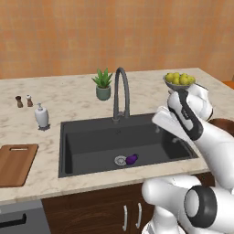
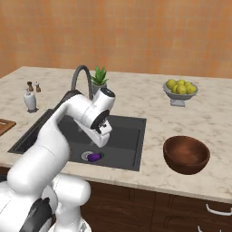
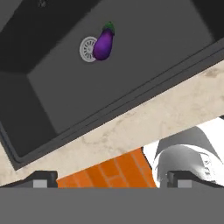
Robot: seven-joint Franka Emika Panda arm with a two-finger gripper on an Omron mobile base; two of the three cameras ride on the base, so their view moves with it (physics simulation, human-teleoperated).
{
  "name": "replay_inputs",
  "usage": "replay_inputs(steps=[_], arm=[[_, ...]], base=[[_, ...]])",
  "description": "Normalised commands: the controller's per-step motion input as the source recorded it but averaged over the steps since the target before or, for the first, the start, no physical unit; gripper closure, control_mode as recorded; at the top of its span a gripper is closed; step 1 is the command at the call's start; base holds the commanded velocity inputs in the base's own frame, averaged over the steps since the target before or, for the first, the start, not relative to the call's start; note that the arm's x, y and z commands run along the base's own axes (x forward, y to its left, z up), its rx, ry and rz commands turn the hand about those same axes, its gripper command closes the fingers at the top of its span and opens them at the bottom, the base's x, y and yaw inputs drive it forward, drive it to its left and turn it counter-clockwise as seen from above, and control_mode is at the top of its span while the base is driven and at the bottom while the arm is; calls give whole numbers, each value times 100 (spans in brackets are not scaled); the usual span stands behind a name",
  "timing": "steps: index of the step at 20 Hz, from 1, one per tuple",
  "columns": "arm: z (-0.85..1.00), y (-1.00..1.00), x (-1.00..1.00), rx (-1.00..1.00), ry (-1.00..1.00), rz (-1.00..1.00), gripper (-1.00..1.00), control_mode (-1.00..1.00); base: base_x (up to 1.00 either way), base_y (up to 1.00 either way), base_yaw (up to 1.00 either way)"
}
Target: Pick the eggplant from the sink and place it in the bowl. Then pick the bowl and place it in the microwave. Then close the microwave door and press the start button.
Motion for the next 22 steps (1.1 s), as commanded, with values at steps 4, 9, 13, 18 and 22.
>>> replay_inputs(steps=[4,9,13,18,22], arm=[[-31,0,54,0,16,0,-100,-100],[-53,0,40,0,0,2,-100,-100],[-66,1,38,0,-2,1,-100,-100],[-58,4,46,9,7,0,-100,-100],[-53,6,57,9,11,0,-100,-100]], base=[[0,0,0],[0,0,0],[0,0,0],[0,0,0],[0,0,0]])
